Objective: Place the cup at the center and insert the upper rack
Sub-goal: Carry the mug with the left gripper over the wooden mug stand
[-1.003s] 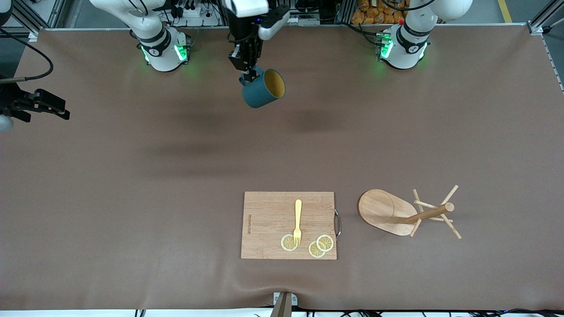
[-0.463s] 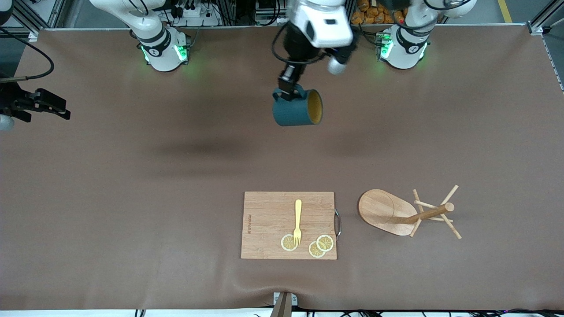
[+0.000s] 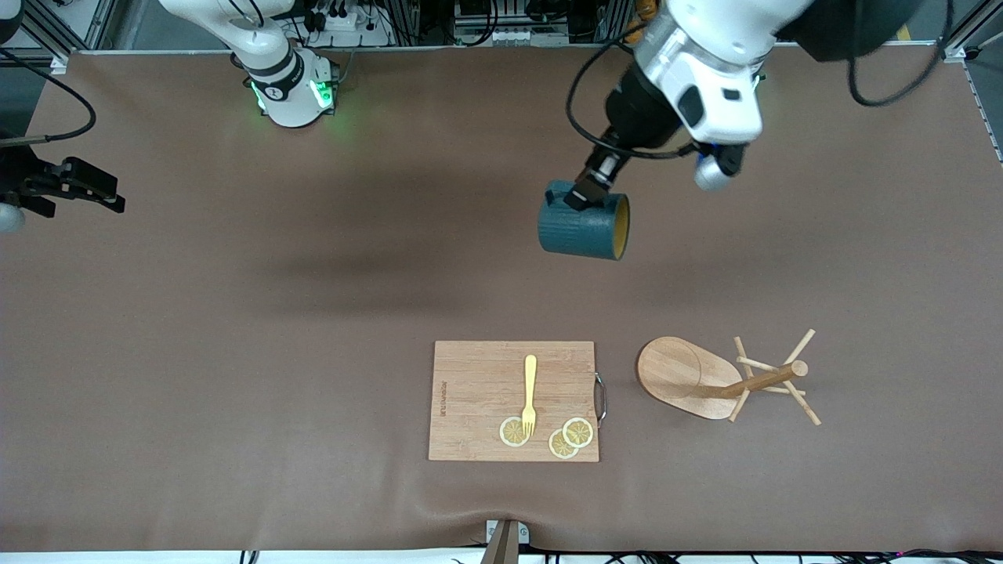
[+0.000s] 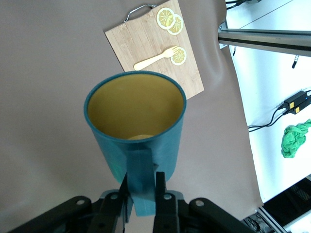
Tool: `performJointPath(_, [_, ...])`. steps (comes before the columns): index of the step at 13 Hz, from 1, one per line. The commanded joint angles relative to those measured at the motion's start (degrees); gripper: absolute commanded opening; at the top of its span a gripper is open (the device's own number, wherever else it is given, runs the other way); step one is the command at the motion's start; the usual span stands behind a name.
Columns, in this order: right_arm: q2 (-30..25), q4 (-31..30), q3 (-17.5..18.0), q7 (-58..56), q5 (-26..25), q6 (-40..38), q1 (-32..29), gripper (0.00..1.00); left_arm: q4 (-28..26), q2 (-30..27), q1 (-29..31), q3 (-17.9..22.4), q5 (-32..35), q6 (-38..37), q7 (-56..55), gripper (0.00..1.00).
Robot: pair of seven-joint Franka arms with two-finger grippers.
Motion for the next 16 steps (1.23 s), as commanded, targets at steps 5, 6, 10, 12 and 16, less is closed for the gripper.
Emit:
performJointPath(5, [-0.58,0.43,-0.15,0.73,0.66,-0.51,-0.23,1.00,-5.56,-1.56,8.33,-0.66,-10.18,-2.15,11.94,0.00])
performJointPath(6, [-0.58,0.43,-0.24,0.73,0.66,-0.51,-0.23,1.00,-5.74,-1.48,9.82,-0.66,-11.86,-2.60,13.44,0.00])
performJointPath(10, [-0.58,0.43,-0.24,0.73,0.66,-0.51,-0.31,1.00,-8.98,-1.21,14.49,-0.66,-17.04,-3.30,20.82,0.00])
performJointPath(12, [-0.58,0.43,-0.16,0.73,0.66,-0.51,-0.31,1.00,-10.04,-0.69,16.16,-0.66,-18.20,-3.30,23.82,0.00])
performJointPath(16, [-0.66,0.43,-0.24,0.64,0.66,-0.51,-0.31,1.00,-10.40,0.80,19.76,-0.66,-23.82,-4.26,28.56,0.00])
